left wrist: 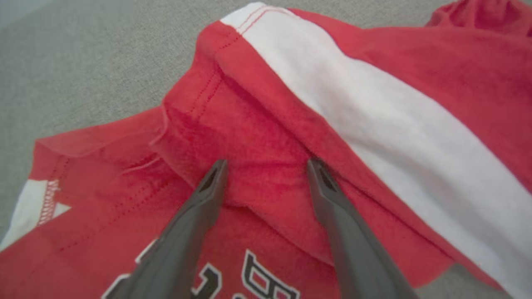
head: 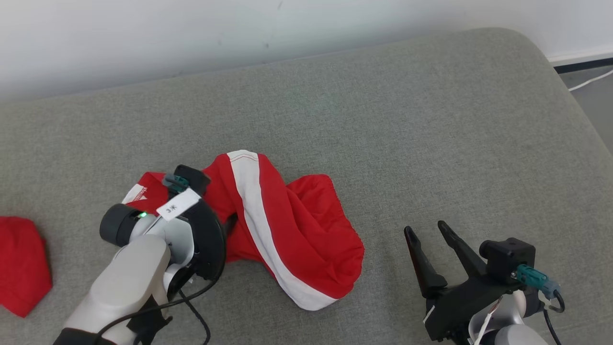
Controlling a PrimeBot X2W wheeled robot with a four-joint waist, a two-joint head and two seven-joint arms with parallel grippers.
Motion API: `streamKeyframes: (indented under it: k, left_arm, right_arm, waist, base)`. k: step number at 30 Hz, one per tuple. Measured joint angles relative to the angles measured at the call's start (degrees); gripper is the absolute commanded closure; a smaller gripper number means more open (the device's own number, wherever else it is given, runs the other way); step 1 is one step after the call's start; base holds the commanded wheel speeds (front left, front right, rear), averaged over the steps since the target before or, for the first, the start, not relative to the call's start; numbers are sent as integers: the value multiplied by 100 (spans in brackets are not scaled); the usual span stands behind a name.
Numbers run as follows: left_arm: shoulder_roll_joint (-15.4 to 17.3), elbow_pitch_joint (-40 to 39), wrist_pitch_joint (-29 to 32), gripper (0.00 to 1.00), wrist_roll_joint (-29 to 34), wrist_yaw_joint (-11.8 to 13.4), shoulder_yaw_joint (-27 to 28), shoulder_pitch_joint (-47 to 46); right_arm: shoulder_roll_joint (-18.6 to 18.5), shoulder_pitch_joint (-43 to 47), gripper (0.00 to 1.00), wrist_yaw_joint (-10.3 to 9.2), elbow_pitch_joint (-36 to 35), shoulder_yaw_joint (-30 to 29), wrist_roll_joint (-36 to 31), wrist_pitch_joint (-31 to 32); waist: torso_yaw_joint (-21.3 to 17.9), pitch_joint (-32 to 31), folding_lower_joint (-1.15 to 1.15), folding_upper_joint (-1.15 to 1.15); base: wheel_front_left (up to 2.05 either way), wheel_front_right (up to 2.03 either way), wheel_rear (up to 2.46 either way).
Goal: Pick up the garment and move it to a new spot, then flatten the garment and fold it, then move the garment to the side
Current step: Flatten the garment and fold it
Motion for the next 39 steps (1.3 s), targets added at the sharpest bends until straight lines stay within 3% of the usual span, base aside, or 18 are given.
streamKeyframes:
  k: [1,2,3,4,12,22,28,39]
  left_arm:
    - [-18,43,4,0,-80,0,25,2]
    - [-22,74,15,30,-133,1,8,1]
    - [-32,126,58,69,-140,0,-102,1]
    - [-42,153,74,100,-154,1,-175,-3]
    - [-75,249,-166,100,-420,-1,-269,-283]
    - [152,53,-1054,100,-545,-42,204,-446]
    - [528,-96,-1429,100,-665,-42,213,203]
    - [598,-721,-1819,100,-577,137,-88,1560]
  right_arm:
    - [5,-1,0,0,4,11,-3,0]
    - [16,-1,0,0,5,22,-5,0]
    - [22,-2,0,0,20,36,-21,0]
    - [19,-2,0,0,27,29,-21,-1]
    - [2,-5,0,0,157,5,-27,-9]
    - [-7,7,0,27,318,-3,-25,-101]
    - [-3,39,0,58,379,2,10,-129]
    - [4,143,0,127,477,97,34,-148]
  waist:
    - [9,-10,-1,0]
    - [14,-17,-1,0]
    - [25,-27,-1,0]
    - [34,-32,0,0]
    - [158,-124,0,0]
    - [378,-341,0,0]
    - [617,-502,0,-1]
    - [1028,-741,-1,-1]
  base:
    - [0,0,0]
    - [0,0,0]
    - [0,0,0]
    - [0,0,0]
    - [0,0,0]
    - [0,0,0]
    - [0,0,0]
    - [0,0,0]
